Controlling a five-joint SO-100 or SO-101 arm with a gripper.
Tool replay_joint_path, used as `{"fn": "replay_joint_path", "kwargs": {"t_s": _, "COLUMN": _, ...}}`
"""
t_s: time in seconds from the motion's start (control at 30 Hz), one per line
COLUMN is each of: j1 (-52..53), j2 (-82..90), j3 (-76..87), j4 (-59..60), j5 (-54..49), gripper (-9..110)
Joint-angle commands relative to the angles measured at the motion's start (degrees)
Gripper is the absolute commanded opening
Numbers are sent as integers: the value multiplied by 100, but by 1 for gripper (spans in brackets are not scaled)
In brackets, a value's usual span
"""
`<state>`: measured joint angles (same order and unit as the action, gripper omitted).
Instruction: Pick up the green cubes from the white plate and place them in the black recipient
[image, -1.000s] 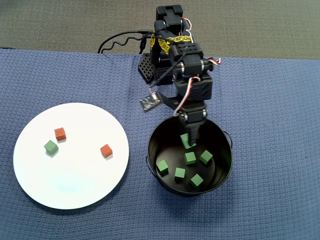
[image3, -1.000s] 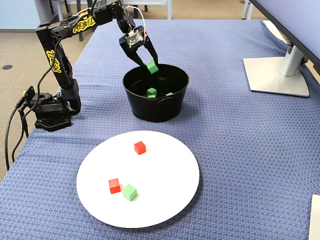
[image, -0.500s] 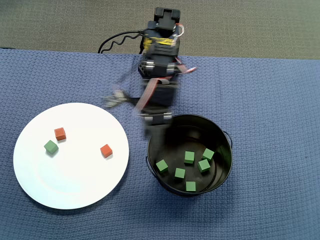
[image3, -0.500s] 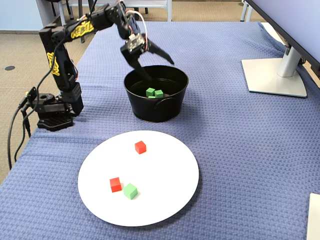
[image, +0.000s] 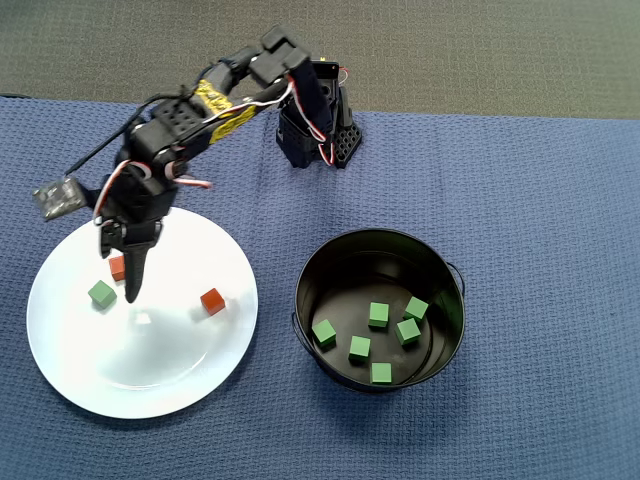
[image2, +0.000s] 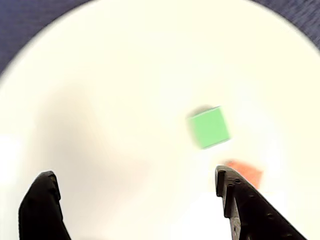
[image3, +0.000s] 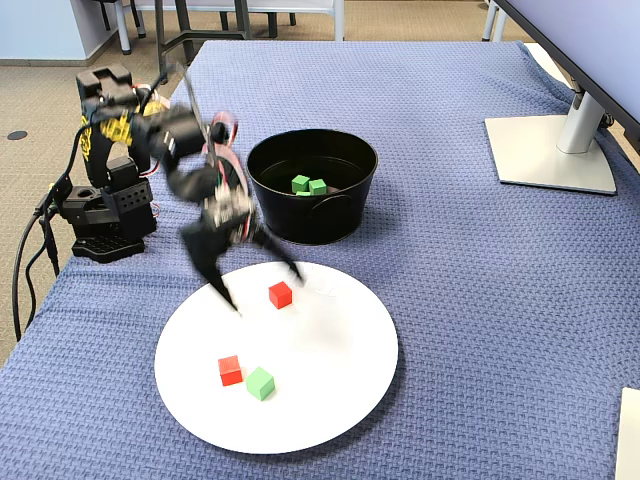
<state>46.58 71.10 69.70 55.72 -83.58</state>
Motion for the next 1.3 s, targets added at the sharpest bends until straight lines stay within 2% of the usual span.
{"fn": "replay_joint_path", "kwargs": {"t_s": 0.0, "j1": 299, "j2": -378, "j3": -466, "j4": -606, "j5": -1020, "gripper": 33}}
{"fn": "replay_joint_path", "kwargs": {"t_s": 0.33, "j1": 360, "j2": -1433, "j3": -1644, "j4": -149, "j5": -1283, "gripper": 32}}
{"fn": "replay_joint_path", "kwargs": {"t_s": 1.27, "j1": 483, "j2": -2347, "j3": -1863, "j4": -747, "j5": -1600, "gripper": 30}}
